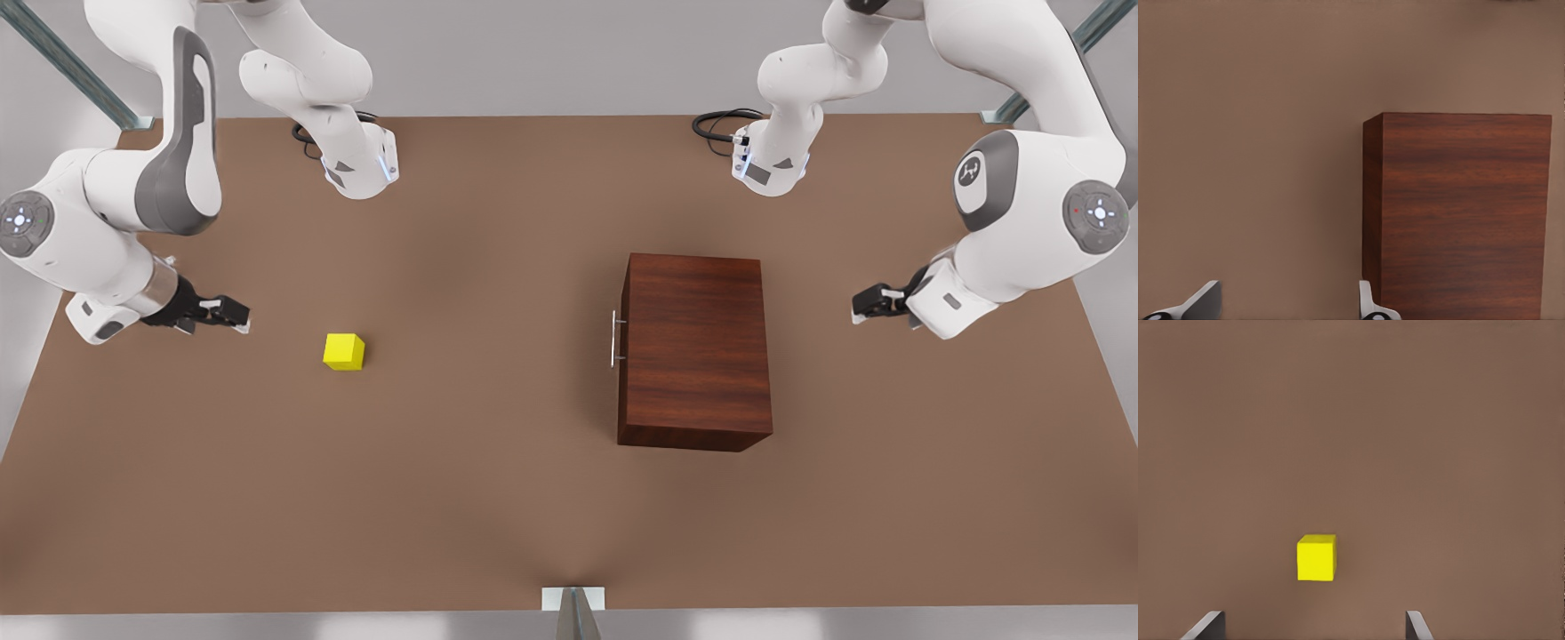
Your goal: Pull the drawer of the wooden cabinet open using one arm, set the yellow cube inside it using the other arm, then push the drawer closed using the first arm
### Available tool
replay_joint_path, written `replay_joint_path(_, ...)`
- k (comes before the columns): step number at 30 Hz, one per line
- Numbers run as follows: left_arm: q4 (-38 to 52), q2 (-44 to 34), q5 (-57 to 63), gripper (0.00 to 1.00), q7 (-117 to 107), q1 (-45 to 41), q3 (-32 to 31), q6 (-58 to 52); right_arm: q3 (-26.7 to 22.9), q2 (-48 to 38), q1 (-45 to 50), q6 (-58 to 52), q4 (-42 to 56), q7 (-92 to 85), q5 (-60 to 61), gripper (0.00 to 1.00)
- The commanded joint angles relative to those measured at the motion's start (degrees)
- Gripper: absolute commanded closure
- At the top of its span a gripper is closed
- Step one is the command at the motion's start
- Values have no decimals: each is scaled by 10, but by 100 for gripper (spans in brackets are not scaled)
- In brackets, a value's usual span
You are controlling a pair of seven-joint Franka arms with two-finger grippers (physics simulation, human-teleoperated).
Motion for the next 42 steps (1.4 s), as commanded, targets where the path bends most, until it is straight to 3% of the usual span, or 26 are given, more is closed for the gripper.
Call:
replay_joint_path(1, 0, 0, 2, 0, -2, 0, -1, 32, 0, 0, 3, 24, 0, -27, 0, 0)
replay_joint_path(3, 6, 2, 2, 0, 12, -18, -2, 32, 0, 0, 3, 24, 0, -27, 1, 0)
replay_joint_path(9, 27, 27, 63, 0, -220, -224, -2, 19, 2, 19, 7, 24, 1, -28, 0, 0)
replay_joint_path(14, 174, 163, 109, 0, -557, -364, -1, 19, 3, 21, 13, 24, 2, -28, 0, 0)
replay_joint_path(25, 183, 288, 192, 0, -746, -436, 1, 133, 2, 23, 12, 24, 5, -27, 0, 0)
replay_joint_path(42, 79, 301, 260, 0, -728, -457, 1, 181, 3, 25, 12, 24, 6, -27, 0, 0)
